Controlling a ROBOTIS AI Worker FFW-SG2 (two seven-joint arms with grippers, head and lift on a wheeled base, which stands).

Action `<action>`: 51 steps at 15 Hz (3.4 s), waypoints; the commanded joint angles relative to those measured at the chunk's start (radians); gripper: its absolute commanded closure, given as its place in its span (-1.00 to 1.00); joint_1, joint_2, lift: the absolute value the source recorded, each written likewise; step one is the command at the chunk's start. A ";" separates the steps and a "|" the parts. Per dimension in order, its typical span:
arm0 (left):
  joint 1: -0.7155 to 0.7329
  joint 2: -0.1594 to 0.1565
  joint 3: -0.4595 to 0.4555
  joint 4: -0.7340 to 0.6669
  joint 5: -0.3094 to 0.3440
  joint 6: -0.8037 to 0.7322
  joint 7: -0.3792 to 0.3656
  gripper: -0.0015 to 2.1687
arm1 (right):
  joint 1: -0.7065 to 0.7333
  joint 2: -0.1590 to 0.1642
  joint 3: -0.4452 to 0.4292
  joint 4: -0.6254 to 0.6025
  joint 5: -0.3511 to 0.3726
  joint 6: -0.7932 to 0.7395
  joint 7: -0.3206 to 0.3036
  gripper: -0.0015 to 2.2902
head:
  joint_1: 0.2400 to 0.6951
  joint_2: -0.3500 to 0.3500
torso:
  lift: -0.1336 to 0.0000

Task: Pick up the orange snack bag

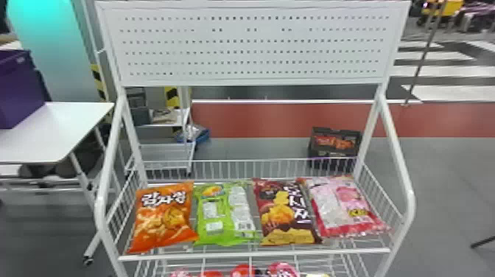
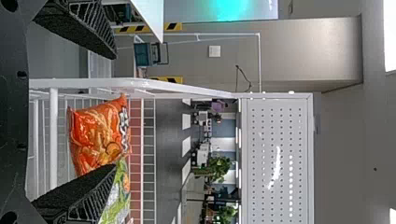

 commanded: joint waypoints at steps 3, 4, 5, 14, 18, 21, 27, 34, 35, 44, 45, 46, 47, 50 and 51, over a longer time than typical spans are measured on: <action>-0.001 0.000 0.000 -0.001 0.000 0.001 -0.001 -0.96 | 0.000 0.000 0.002 0.003 0.000 -0.002 0.000 -0.85 | 0.14 0.00 | 1.00; 0.001 0.000 0.000 -0.002 0.000 0.001 -0.001 -0.96 | 0.000 0.000 0.002 0.001 0.000 -0.002 0.000 -0.85 | 0.14 0.00 | 1.00; -0.001 0.000 0.000 -0.002 0.000 0.001 -0.001 -0.96 | -0.002 0.000 0.002 0.001 0.000 -0.002 0.000 -0.85 | 0.14 0.00 | 1.00; -0.078 0.011 -0.064 0.015 -0.003 0.065 -0.018 -0.92 | -0.003 -0.002 0.006 0.003 0.002 -0.005 0.000 -0.85 | 0.14 0.00 | 1.00; -0.245 0.017 -0.164 0.073 -0.015 0.188 -0.017 -0.92 | -0.003 -0.002 0.014 0.004 0.009 -0.002 0.000 -0.85 | 0.14 0.00 | 1.00; -0.386 0.017 -0.216 0.131 -0.015 0.305 -0.009 -0.92 | -0.003 0.002 0.017 0.004 0.017 -0.002 0.000 -0.85 | 0.14 0.00 | 1.00; -0.625 0.009 -0.250 0.282 -0.008 0.504 0.011 -0.92 | -0.013 0.002 0.025 0.012 0.020 -0.002 0.000 -0.85 | 0.14 0.00 | 1.00; -0.798 -0.002 -0.268 0.435 0.001 0.618 0.011 -0.92 | -0.023 -0.002 0.028 0.027 0.017 0.001 0.000 -0.85 | 0.14 0.00 | 1.00; -0.812 -0.002 -0.268 0.452 0.008 0.621 0.009 -0.92 | -0.025 -0.003 0.028 0.029 0.015 0.001 0.000 -0.85 | 0.14 0.00 | 1.00; -0.825 -0.002 -0.261 0.466 0.009 0.694 -0.008 -0.29 | -0.040 -0.011 0.028 0.041 0.005 0.001 0.000 -0.85 | 0.14 0.00 | 1.00; -0.826 -0.003 -0.262 0.466 0.011 0.697 0.006 0.09 | -0.043 -0.012 0.028 0.042 0.003 0.001 0.000 -0.85 | 0.14 0.00 | 1.00; -0.825 -0.003 -0.256 0.464 0.014 0.704 0.005 0.16 | -0.043 -0.012 0.028 0.046 0.003 0.001 0.000 -0.85 | 0.14 0.00 | 1.00; -0.820 -0.003 -0.255 0.461 0.017 0.707 0.006 0.17 | -0.045 -0.012 0.028 0.047 0.003 0.001 0.000 -0.85 | 0.14 0.00 | 1.00; -0.805 -0.002 -0.258 0.443 0.014 0.704 0.014 0.25 | -0.048 -0.012 0.028 0.052 0.003 0.001 0.000 -0.85 | 0.14 0.00 | 1.00; -0.800 -0.002 -0.258 0.432 0.014 0.700 0.018 0.25 | -0.048 -0.012 0.028 0.052 0.003 0.001 0.000 -0.85 | 0.14 0.00 | 1.00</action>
